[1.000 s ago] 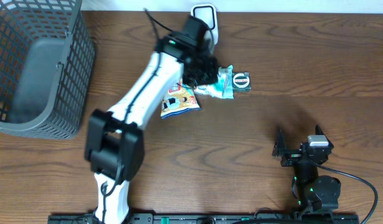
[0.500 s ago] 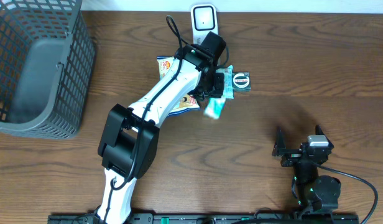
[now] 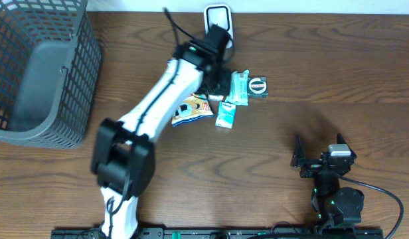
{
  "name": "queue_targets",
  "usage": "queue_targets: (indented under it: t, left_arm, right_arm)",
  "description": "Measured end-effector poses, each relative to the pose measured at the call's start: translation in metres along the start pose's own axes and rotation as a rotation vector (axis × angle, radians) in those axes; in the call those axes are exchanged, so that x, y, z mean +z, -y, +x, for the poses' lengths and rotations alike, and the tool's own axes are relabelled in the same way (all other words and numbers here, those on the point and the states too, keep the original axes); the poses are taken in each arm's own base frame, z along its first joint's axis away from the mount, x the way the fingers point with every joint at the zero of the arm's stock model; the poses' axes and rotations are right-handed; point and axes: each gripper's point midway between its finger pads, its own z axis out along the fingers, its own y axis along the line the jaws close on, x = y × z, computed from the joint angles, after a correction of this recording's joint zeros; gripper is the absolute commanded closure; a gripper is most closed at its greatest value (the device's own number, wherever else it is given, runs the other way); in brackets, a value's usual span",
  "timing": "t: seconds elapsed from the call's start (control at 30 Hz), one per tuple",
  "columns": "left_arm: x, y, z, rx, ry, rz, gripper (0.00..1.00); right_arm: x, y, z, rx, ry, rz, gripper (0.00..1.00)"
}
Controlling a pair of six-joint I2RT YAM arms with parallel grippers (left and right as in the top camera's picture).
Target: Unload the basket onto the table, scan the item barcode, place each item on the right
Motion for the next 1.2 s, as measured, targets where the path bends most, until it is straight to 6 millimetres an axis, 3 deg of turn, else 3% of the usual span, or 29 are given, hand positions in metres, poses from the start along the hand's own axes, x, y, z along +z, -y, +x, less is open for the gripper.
queue_targets:
  t: [0.27,0.37,0.4,0.43,0.5,0.63,0.73,1.2]
  left_arm:
    - [-0.148,-0.051,-0.040,-0.022,0.329,-0.018,0.36]
    - [-0.181,-0.077,-0.041,-0.059,0.397,-0.075,0.35]
    - [-0.188,-0.089,-0.041,-0.082,0.412,-0.101,0.10]
    - [-0.195,-0.101,-0.042,-0.105,0.426,-0.128,0.05]
    - [-0.203,-0.128,-0.042,-0.155,0.439,-0.191,0.00]
    - [-0.215,-0.184,-0.035,-0.279,0.437,-0.302,0.02]
    - [-0.222,-0.206,-0.033,-0.348,0.453,-0.340,0.02]
    - [-0.222,-0.209,-0.029,-0.378,0.443,-0.346,0.02]
  right_arm:
    - [0.000,0.000,0.000,0.000,0.000,0.000,0.01]
    - [0.000,0.000,0.000,0.000,0.000,0.000,0.01]
    - [0.000,0.000,0.000,0.000,0.000,0.000,0.01]
    - [0.000,0.000,0.000,0.000,0.000,0.000,0.01]
    - [0.000,0.000,0.000,0.000,0.000,0.000,0.01]
    - [0.000,0.000,0.000,0.000,0.000,0.000,0.01]
    - [0.000,0.000,0.000,0.000,0.000,0.000,0.01]
    - [0.000,0.000,0.000,0.000,0.001,0.000,0.01]
